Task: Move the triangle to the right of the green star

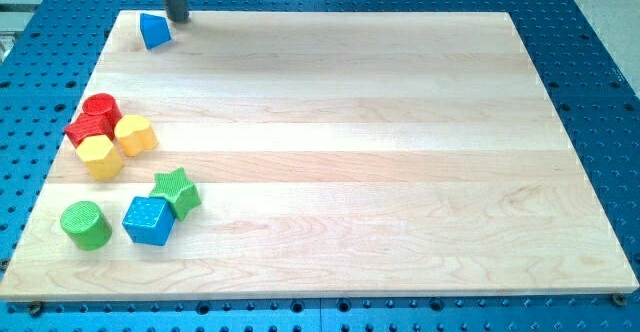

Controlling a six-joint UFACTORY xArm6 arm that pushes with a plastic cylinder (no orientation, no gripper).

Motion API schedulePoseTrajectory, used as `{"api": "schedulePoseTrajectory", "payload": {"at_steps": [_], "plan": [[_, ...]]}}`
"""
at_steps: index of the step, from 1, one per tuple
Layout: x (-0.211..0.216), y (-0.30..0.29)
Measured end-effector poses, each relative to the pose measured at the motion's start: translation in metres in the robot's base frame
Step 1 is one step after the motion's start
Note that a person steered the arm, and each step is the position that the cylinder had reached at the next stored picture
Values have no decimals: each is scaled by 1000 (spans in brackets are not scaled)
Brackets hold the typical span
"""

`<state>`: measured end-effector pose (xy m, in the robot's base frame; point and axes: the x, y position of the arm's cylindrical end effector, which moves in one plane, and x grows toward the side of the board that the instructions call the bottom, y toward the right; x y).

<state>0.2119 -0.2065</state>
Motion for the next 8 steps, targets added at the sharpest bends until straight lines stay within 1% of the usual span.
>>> {"api": "schedulePoseTrajectory", "payload": {"at_steps": [1, 2, 3, 4, 5, 6, 7, 8], "plan": [[18, -6], [-20, -24], [52, -59], [123, -4], [105, -59], [35, -72], [27, -37], [113, 28]]}}
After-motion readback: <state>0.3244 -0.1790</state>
